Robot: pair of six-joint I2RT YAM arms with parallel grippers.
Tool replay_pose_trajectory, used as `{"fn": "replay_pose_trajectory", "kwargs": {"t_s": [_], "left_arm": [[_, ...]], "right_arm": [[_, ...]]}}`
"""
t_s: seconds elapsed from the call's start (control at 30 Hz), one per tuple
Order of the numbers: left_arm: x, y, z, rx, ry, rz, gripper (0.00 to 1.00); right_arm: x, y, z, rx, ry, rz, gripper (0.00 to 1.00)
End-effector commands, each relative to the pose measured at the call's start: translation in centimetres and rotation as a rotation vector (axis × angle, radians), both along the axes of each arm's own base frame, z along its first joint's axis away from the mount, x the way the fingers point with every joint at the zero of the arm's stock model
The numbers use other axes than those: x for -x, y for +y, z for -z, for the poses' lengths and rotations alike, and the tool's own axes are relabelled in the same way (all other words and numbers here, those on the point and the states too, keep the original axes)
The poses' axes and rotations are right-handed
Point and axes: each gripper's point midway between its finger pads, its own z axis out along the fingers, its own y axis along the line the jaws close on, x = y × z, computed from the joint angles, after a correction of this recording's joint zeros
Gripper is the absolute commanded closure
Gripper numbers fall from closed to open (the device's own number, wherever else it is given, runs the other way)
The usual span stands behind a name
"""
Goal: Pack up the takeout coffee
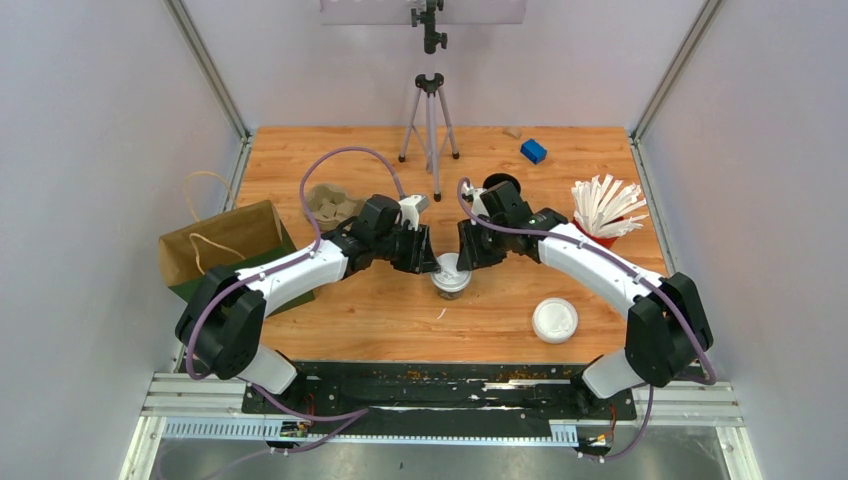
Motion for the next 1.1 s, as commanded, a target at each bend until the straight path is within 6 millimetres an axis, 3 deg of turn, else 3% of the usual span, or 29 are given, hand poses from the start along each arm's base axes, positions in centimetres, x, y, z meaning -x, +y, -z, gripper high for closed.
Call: {"fn": "replay_pose_trajectory", "kwargs": {"t_s": [0.0, 0.43, 0.63, 0.73, 0.93, 1.07], "left_arm": [[0.8, 1.2, 2.5, -0.076, 0.04, -0.01, 0.55], [1.2, 1.8, 3.6, -0.104, 0.051, -0.018, 0.56], [1.0, 1.9, 3.7, -0.112, 0.044, -0.011, 0.56], [1.0, 1.5, 3.5, -0.104, 0.032, 0.017, 0.56], [0.9, 1.1, 3.1, -0.09, 0.01, 0.051, 0.56], [0.9, 0.9, 2.8, -0.085, 0.003, 0.067, 0.56]], "right_arm": [[1.4, -1.4, 3.2, 0.067, 0.068, 0.022, 0.67], [3.9, -4.2, 7.8, 0.15, 0.144, 0.089, 0.67], [4.2, -5.0, 8.9, 0.159, 0.155, 0.119, 0.67], [3.4, -3.7, 6.4, 0.095, 0.125, 0.1, 0.66], [0.7, -1.3, -3.5, -0.12, -0.046, 0.059, 0.63], [-0.3, -1.9, -4.6, -0.187, -0.053, 0.057, 0.62]]}}
